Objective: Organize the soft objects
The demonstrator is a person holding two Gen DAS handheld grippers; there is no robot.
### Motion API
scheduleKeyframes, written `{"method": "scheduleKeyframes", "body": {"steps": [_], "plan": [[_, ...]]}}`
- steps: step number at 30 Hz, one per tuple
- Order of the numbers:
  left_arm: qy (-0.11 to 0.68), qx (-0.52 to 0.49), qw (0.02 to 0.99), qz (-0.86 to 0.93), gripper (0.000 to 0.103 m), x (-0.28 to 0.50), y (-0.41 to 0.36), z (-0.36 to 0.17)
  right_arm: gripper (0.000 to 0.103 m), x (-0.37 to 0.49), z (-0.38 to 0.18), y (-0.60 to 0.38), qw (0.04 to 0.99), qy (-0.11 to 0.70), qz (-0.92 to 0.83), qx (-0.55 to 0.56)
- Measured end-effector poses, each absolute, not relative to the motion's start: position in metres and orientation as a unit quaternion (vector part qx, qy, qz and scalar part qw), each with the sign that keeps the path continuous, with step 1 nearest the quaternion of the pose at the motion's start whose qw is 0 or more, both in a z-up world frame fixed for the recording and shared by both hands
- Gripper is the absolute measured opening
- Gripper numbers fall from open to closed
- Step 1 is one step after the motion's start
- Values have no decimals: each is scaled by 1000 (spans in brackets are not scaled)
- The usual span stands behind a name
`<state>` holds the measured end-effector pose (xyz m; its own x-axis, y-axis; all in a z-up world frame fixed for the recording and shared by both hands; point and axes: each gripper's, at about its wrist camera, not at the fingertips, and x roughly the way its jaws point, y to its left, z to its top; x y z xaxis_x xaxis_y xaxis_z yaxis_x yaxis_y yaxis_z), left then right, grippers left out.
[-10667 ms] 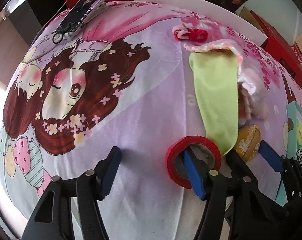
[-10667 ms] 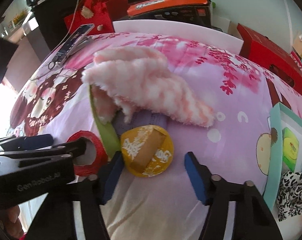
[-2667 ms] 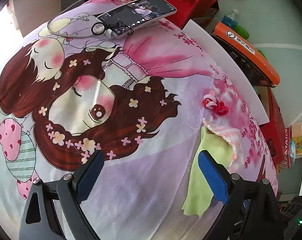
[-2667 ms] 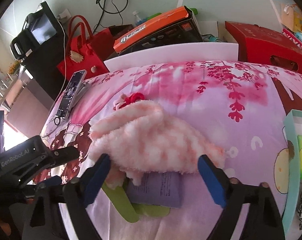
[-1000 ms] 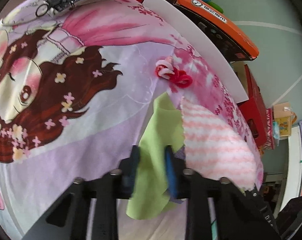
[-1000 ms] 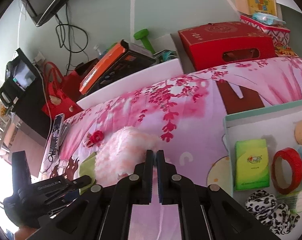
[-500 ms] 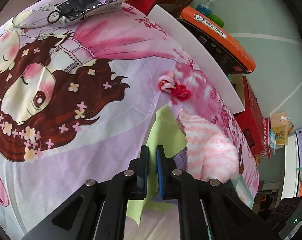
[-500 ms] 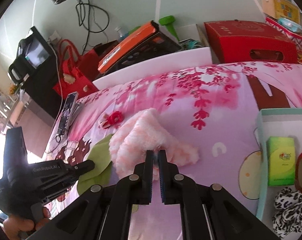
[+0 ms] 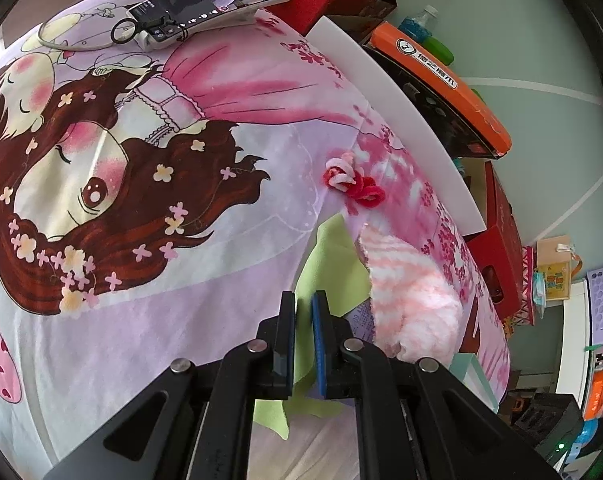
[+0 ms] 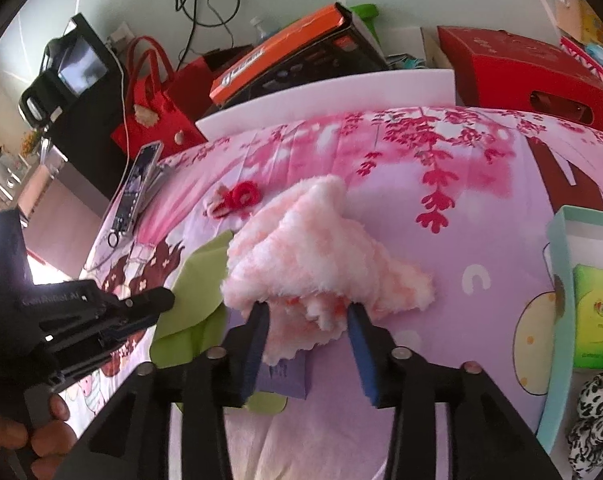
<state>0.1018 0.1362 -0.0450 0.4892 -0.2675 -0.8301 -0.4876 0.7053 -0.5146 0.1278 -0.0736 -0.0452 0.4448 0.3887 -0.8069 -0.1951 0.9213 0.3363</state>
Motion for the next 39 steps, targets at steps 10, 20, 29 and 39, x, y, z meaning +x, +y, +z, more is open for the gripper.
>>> {"method": "scheduleKeyframes", "body": {"steps": [10, 20, 29, 39], "plan": [[494, -372, 781, 89, 8, 97, 140, -37, 60, 118, -23, -74, 855, 487, 168, 52], [510, -363, 775, 90, 8, 103, 139, -47, 68, 120, -3, -69, 881, 442, 163, 36], [528, -340, 772, 97, 32, 109, 137, -58, 71, 122, -31, -48, 871, 459, 177, 6], [543, -318, 772, 90, 32, 120, 126, -70, 65, 125, -48, -45, 867, 469, 166, -1]]}}
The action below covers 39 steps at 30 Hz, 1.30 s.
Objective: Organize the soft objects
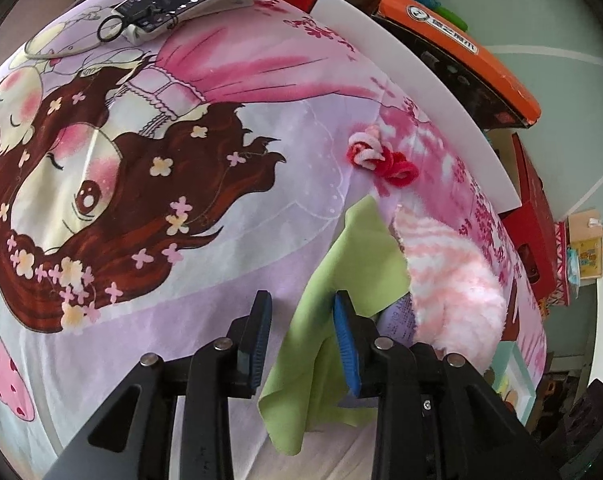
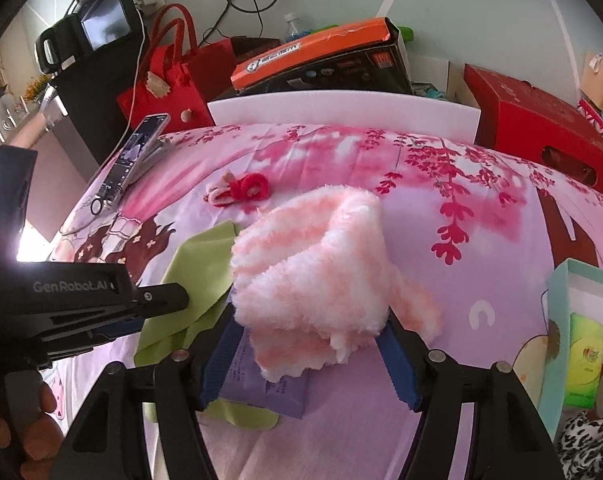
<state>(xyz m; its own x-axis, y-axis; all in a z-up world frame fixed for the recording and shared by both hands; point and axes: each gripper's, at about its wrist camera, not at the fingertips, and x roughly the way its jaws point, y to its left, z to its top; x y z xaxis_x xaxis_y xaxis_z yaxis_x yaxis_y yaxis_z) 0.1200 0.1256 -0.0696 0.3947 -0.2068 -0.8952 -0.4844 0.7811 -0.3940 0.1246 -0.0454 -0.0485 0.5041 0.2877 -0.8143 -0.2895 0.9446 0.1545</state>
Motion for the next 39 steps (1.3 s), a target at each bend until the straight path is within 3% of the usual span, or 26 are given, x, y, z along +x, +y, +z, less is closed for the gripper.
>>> {"method": "scheduleKeyframes", "body": {"steps": [1, 13, 19, 39], "plan": [[543, -316, 773, 89, 32, 121, 124, -70, 57, 125, -50, -45, 867, 471, 164, -3], [541, -301, 781, 85, 29, 125, 119, -71, 20, 122, -52, -41, 868, 469, 163, -15], [536, -305, 784, 74, 9, 129, 117, -74, 14, 122, -49, -46, 874, 460, 154, -7], [448, -293, 844, 33, 4, 117, 109, 1, 12, 110, -7, -61, 911, 392, 126, -28]]}}
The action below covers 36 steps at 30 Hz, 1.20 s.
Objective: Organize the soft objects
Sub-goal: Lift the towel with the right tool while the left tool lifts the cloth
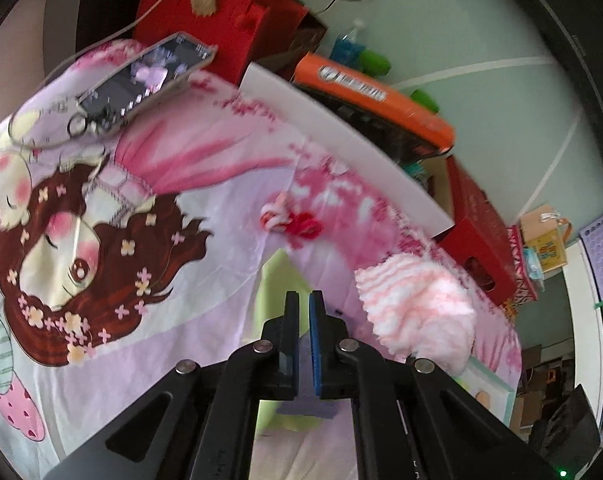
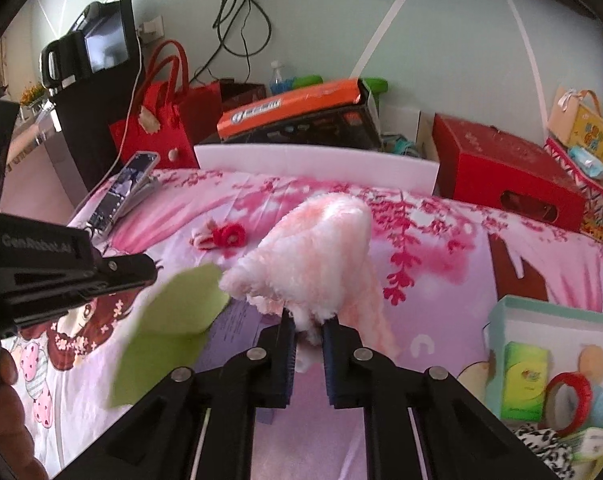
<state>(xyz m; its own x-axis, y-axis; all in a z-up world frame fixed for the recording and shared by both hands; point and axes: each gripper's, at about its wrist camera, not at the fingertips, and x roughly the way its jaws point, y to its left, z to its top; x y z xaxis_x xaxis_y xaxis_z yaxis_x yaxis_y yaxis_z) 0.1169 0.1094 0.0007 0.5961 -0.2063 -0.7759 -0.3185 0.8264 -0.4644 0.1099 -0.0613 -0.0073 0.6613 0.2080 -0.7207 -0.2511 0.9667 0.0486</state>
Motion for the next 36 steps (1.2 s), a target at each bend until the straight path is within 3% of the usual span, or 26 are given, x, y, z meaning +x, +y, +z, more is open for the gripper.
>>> {"method": "scheduleKeyframes", "body": {"steps": [4, 15, 16, 19, 20, 30, 36], "plan": [[439, -283, 852, 29, 4, 116, 107, 10, 12, 106, 5, -66, 918, 377, 122, -27], [492, -282, 822, 49, 5, 124, 116, -30, 12, 109, -3, -73, 911, 395, 114, -24], [495, -284, 820, 50, 7, 125, 117, -33, 12, 109, -4, -74, 911, 396, 114, -24], [503, -293, 811, 51, 27, 126, 118, -43, 12, 109, -4, -75, 910, 398, 112, -22], [506, -296, 808, 51, 28, 127, 118, -47, 12, 109, -4, -76, 910, 398, 112, -22], [535, -293, 791, 52, 28, 133, 112, -70, 12, 110, -5, -77, 909, 403, 108, -20], [542, -296, 785, 44, 8, 135, 107, -78, 12, 112, -7, -80, 907, 407, 105, -15]]}}
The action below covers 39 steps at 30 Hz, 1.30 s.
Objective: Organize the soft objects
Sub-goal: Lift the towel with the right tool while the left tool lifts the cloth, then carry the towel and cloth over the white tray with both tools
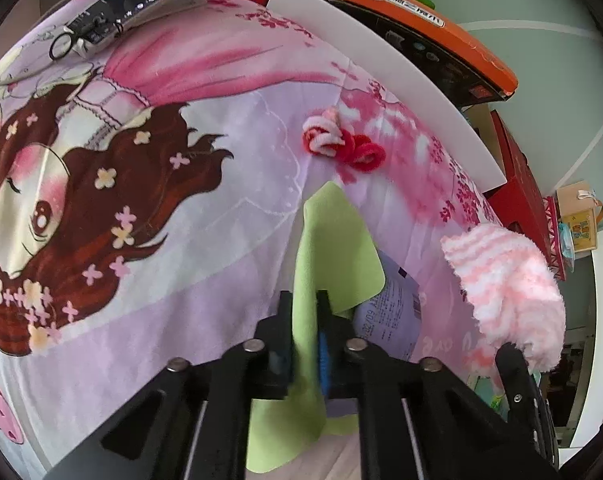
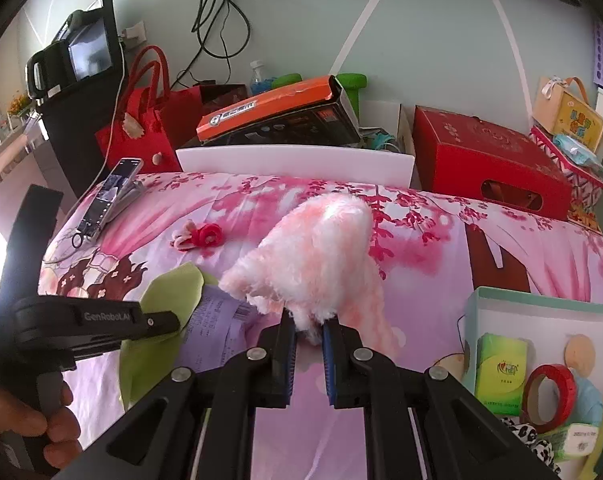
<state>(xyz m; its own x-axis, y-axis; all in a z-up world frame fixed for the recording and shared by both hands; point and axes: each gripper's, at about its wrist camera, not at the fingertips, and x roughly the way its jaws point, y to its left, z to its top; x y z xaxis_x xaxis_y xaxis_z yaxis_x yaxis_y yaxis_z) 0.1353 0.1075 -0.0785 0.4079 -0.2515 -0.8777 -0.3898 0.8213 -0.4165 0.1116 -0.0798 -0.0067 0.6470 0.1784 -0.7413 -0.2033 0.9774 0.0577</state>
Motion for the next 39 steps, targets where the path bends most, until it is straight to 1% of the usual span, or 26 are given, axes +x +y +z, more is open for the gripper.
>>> {"method": "scheduleKeyframes", "body": {"steps": [2, 6, 16, 28, 33, 39], "plan": [[541, -298, 785, 44, 4, 135, 108, -80, 12, 112, -7, -81, 907, 408, 104, -13], [534, -307, 786, 39, 2, 133, 109, -77, 12, 113, -8, -81, 906, 409, 103, -11], [499, -303, 812, 19, 1, 128, 112, -45, 12, 111, -6, -81, 908, 406, 102, -13], [430, -296, 853, -11, 1, 113, 109, 18, 12, 105, 11, -85, 918, 384, 101, -14], [404, -287, 868, -41, 1, 109, 94, 42, 12, 97, 28, -93, 928, 360, 94, -7], [394, -278, 872, -86, 1, 110, 66, 53, 12, 86, 48, -112, 938, 342, 64, -10]]}}
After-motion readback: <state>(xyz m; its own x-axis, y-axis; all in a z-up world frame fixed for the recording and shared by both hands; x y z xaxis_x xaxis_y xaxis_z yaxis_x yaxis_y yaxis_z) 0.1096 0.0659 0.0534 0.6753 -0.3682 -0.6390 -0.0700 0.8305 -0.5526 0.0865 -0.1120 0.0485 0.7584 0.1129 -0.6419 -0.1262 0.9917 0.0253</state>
